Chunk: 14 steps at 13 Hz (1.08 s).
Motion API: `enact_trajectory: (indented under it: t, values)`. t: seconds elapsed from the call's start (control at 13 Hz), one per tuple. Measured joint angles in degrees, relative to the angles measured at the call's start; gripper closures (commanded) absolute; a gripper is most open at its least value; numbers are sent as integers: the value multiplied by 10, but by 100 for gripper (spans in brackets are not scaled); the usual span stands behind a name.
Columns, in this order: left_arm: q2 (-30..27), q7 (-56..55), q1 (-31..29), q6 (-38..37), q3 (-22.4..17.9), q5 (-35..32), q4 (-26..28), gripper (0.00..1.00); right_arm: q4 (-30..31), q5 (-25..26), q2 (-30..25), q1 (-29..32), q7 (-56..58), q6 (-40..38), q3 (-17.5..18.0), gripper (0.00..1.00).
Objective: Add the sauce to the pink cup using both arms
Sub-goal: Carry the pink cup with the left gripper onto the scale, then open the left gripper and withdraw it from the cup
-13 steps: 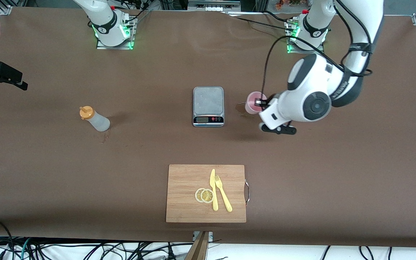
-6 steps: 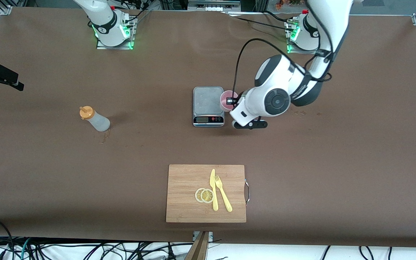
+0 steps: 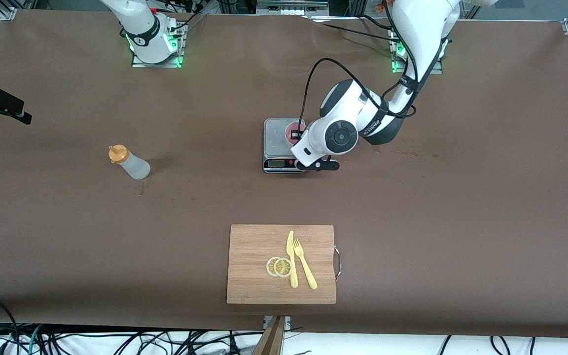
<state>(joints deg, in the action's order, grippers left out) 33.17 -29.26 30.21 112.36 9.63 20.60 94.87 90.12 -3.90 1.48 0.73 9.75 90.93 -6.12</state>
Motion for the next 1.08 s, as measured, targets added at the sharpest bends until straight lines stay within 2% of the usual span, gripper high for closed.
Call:
enact_trajectory:
  t: [0.15, 0.38, 0.46, 0.54, 0.62, 1.08]
  values:
    - [0, -9, 18, 34, 0, 0, 19, 100, 0, 0, 0, 1, 0, 0, 0, 0]
    - [0, -17, 33, 45, 0, 0, 29, 100, 0, 0, 0, 2, 0, 0, 0, 0]
    - [0, -17, 34, 45, 0, 0, 30, 80, 0, 0, 0, 2, 0, 0, 0, 0]
    - [0, -18, 34, 45, 0, 0, 30, 45, 0, 0, 0, 2, 0, 0, 0, 0]
    - [0, -19, 34, 45, 0, 0, 30, 0, 0, 0, 0, 3, 0, 0, 0, 0]
    - [-13, -24, 34, 21, -3, 0, 30, 0, 0, 0, 0, 4, 0, 0, 0, 0]
